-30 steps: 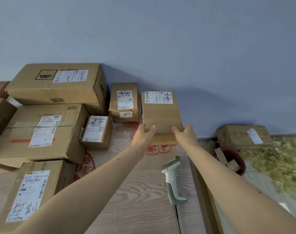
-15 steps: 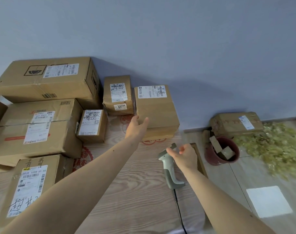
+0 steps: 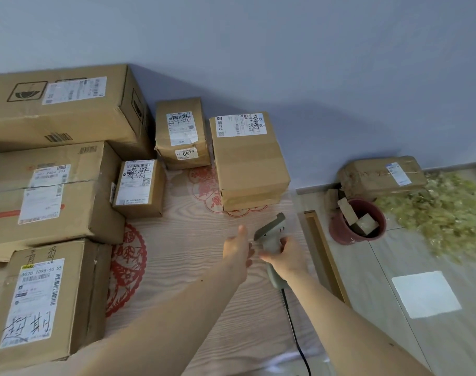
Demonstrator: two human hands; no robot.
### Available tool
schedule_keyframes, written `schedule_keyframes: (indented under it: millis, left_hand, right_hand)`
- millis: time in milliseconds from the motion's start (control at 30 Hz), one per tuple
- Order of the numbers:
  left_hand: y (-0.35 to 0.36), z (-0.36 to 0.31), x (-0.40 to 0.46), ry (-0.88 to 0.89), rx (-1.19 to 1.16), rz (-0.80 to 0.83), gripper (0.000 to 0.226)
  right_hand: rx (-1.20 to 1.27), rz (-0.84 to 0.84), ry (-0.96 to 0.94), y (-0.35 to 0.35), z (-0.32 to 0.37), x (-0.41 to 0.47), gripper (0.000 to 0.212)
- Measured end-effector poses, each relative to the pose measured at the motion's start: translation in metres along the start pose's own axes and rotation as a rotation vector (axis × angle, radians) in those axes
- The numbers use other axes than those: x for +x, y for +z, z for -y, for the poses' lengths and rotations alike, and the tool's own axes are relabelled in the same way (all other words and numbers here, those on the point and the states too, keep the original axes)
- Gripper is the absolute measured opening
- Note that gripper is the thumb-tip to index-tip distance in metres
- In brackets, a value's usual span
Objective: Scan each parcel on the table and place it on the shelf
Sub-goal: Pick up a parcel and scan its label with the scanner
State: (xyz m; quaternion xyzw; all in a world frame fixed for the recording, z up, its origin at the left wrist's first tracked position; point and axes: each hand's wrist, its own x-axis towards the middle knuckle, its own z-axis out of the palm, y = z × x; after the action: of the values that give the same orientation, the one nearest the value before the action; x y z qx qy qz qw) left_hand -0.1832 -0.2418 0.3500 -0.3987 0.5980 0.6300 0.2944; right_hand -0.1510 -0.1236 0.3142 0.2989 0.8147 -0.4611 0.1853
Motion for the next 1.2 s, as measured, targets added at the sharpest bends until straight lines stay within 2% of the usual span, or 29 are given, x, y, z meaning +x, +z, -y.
schedule_keyframes:
  millis: [100,233,400,600,667,767,900,967,1100,1200]
  left_hand:
    - [0.001,0.008,0.002,-0.113,-0.107,0.084,0.051]
    - [-0.002,0.008,-0.002,-0.146,-0.152,0.172,0.057]
    - [-0.006,-0.004,-0.018,-0.113,-0.163,0.233,0.056]
    - [-0.009,-0.058,-0.039,0.033,-0.140,0.329,0.052]
    - [-0.012,-0.082,-0.042,0.156,-0.108,0.291,0.045]
    - [-0.020,-0.119,-0.040,0.369,-0.054,0.126,0.033]
    - [-0.023,-0.155,-0.022,0.561,0.065,-0.125,0.045]
    - [-0.020,-0.162,-0.013,0.514,0.140,-0.125,0.055]
    - [-0.015,-0.153,0.002,0.306,0.155,-0.005,0.080]
    - [-0.012,-0.146,0.003,0.316,0.155,0.022,0.076]
  right_hand:
    - [0.040,-0.018,-0.024,-0.001,-0.004,0.001,0.050]
    - [0.131,0.023,-0.048,-0.010,-0.007,-0.007,0.042]
    - [0.232,0.060,-0.134,-0.024,0.005,-0.027,0.039]
    - [0.370,-0.016,-0.306,-0.043,0.055,-0.039,0.027]
    - [0.407,-0.056,-0.339,-0.047,0.078,-0.035,0.035]
    - [0.339,-0.152,-0.363,-0.053,0.109,-0.026,0.047]
    - [0.204,-0.261,-0.362,-0.050,0.138,-0.009,0.042]
    - [0.148,-0.294,-0.332,-0.046,0.145,0.002,0.050]
    - [0.093,-0.249,-0.254,-0.048,0.149,0.017,0.051]
    - [0.106,-0.221,-0.227,-0.054,0.151,0.022,0.046]
